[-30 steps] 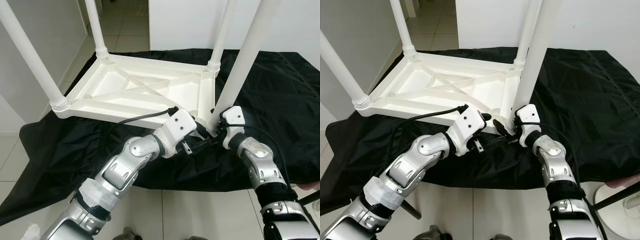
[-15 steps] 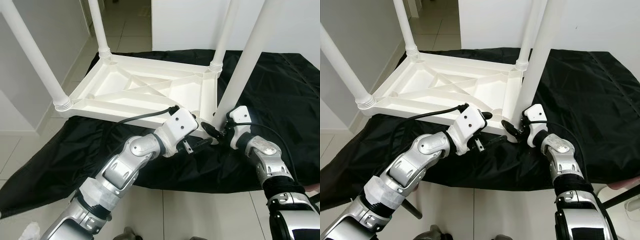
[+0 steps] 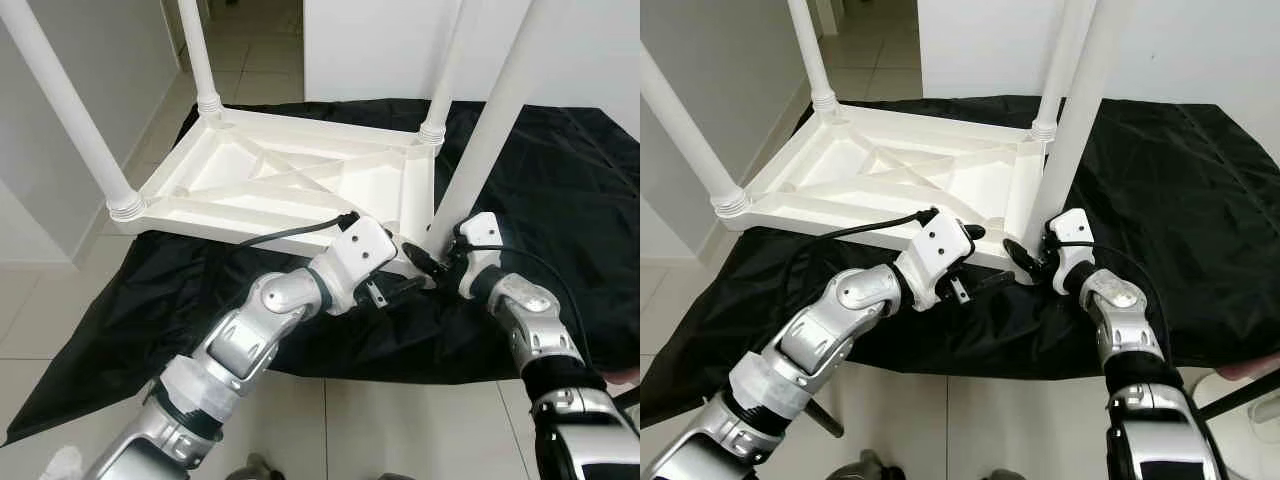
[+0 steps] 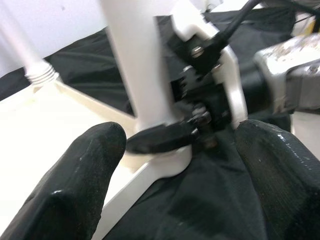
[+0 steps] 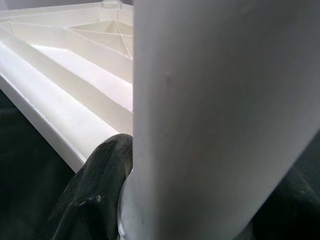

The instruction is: Building children table

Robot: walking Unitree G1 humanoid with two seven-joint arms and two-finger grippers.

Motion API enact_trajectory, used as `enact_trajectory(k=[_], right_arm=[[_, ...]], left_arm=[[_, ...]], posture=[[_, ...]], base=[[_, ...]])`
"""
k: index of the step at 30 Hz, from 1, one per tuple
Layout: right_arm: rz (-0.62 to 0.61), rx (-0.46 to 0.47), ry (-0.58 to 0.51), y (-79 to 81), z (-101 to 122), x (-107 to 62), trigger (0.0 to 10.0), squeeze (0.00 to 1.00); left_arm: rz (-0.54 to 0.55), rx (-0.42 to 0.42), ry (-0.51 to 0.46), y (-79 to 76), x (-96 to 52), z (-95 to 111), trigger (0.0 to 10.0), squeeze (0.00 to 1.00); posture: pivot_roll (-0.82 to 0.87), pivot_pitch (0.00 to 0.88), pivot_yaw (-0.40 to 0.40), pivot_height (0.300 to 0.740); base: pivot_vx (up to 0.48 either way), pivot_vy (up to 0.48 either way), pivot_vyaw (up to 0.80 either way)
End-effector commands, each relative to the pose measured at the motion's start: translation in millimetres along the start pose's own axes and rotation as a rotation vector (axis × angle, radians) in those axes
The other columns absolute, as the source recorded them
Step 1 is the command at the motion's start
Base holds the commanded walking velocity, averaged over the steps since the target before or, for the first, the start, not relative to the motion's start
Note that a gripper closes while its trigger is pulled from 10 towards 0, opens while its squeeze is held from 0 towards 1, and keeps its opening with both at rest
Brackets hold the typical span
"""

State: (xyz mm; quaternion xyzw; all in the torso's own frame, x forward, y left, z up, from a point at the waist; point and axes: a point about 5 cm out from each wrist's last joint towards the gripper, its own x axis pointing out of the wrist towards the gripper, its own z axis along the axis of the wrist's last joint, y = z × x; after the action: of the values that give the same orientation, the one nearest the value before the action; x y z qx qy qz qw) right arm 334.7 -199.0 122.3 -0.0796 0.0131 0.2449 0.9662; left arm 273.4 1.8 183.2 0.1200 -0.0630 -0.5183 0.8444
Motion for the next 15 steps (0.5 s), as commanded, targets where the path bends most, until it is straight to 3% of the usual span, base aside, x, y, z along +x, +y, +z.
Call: enact_trajectory(k=[1, 5, 7, 12, 14, 15], right_arm=[[-0.043, 0.116, 0.021, 7.9, -11, -0.1, 10.0, 0.0], [-0.102, 0.135, 0.017, 16.2, -9, 3.1, 10.0, 0.0], [-0.215, 0.159, 0.028, 20.5, -6, 5.7, 10.0, 0.0], [-0.336, 0.199, 0.043, 25.9, -7, 6.3, 10.0, 0.0], [-0.482, 0.224, 0.055, 37.1, -9, 4.4, 10.0, 0.0], [-0.482, 0.224, 0.055, 37.1, -9, 4.4, 10.0, 0.0]], left_arm=[[-0.054, -0.002, 0.003, -3.5, 0.3, -3, 10.0, 0.0], [-0.049, -0.008, -0.001, -5.5, 1.8, -3, 10.0, 0.0], [-0.043, -0.014, -0.002, -6.5, 2.1, -4, 10.0, 0.0], [-0.036, -0.017, 0.0, -5.9, 1.2, -5, 10.0, 0.0], [-0.03, -0.016, 0.005, -4.3, -0.6, -7, 10.0, 0.0], [-0.03, -0.016, 0.005, -4.3, -0.6, -7, 10.0, 0.0]], posture=[[-0.05, 0.0, 0.024, 0.74], [-0.05, 0.0, 0.009, 0.74], [-0.05, 0.0, 0.004, 0.74], [-0.05, 0.0, -0.002, 0.74], [-0.05, 0.0, 0.0, 0.74], [-0.05, 0.0, 0.0, 0.74]], base=[[0.0, 0.0, 0.0], [0.0, 0.0, 0.0], [0.0, 0.0, 0.0], [0.0, 0.0, 0.0], [0.0, 0.0, 0.0], [0.0, 0.0, 0.0]])
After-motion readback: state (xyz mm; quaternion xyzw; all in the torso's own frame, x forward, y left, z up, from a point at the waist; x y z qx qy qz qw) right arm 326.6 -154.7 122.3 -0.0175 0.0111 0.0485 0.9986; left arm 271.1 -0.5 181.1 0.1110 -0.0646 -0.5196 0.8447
